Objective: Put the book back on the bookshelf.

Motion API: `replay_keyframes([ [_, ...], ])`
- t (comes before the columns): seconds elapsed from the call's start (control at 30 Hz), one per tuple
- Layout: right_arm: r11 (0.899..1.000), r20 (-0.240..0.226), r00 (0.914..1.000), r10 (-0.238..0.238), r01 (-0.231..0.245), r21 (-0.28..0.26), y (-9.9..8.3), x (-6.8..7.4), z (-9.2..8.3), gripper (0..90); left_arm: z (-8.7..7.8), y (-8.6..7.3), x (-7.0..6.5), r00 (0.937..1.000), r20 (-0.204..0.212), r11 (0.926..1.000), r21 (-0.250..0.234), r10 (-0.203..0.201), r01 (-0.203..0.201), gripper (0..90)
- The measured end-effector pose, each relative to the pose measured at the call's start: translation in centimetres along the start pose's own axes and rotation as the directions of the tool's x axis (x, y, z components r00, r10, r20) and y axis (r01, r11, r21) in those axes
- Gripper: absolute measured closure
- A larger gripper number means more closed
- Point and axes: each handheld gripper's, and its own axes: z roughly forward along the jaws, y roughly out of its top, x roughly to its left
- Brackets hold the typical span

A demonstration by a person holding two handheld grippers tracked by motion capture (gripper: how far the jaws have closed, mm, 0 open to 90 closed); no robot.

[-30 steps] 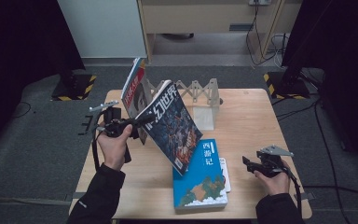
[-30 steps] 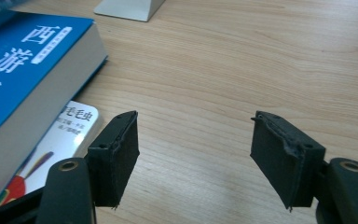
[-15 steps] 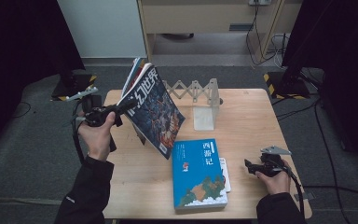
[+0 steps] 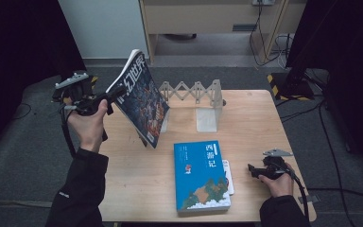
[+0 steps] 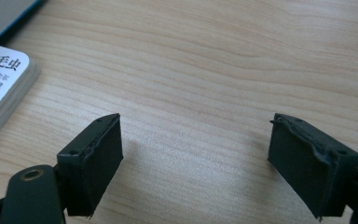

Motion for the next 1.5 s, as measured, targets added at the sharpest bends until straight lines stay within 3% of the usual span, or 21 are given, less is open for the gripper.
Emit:
replay_keyframes([
  [0.27,1.0,0.001,1.0,-0.007,0.007,0.011,-0.1,0.1,0.2,15.7,1.1,1.1,0.0,0.9975,-0.065,0.9996,-0.011,0.027,-0.028,82.3],
  [0.5,1.0,0.0,0.9999,-0.011,0.011,0.001,-0.2,0.2,0.3,12.7,3.3,1.5,-0.3,0.9893,-0.13,0.9975,-0.013,0.068,-0.07,82.3],
  [0.7,1.0,-0.002,0.9999,-0.014,0.014,-0.009,-0.3,0.3,0.4,9.5,5.3,1.4,-0.3,0.9857,-0.155,0.9975,-0.013,0.067,-0.07,82.3],
  [1.03,0.999,0.003,0.9999,-0.012,0.012,-0.031,-0.5,0.6,0.8,3.9,7.6,0.7,-0.8,0.9757,-0.196,0.9949,-0.003,0.099,-0.101,82.3],
  [1.2,0.999,0.003,1.0,-0.009,0.009,-0.037,-0.6,0.6,0.8,3.5,8.6,0.3,-1.1,0.9651,-0.225,0.9907,0.012,0.135,-0.135,82.3],
  [1.4,0.999,0.001,0.9999,-0.014,0.014,-0.043,-0.6,0.5,0.8,3.5,9.9,-0.6,-1.2,0.9561,-0.255,0.9891,0.009,0.145,-0.147,82.3],
  [1.5,0.999,0.001,0.9999,-0.014,0.014,-0.043,-0.6,0.5,0.8,3.4,10.5,-1.0,-1.1,0.9478,-0.274,0.9863,0.02,0.163,-0.164,82.3],
])
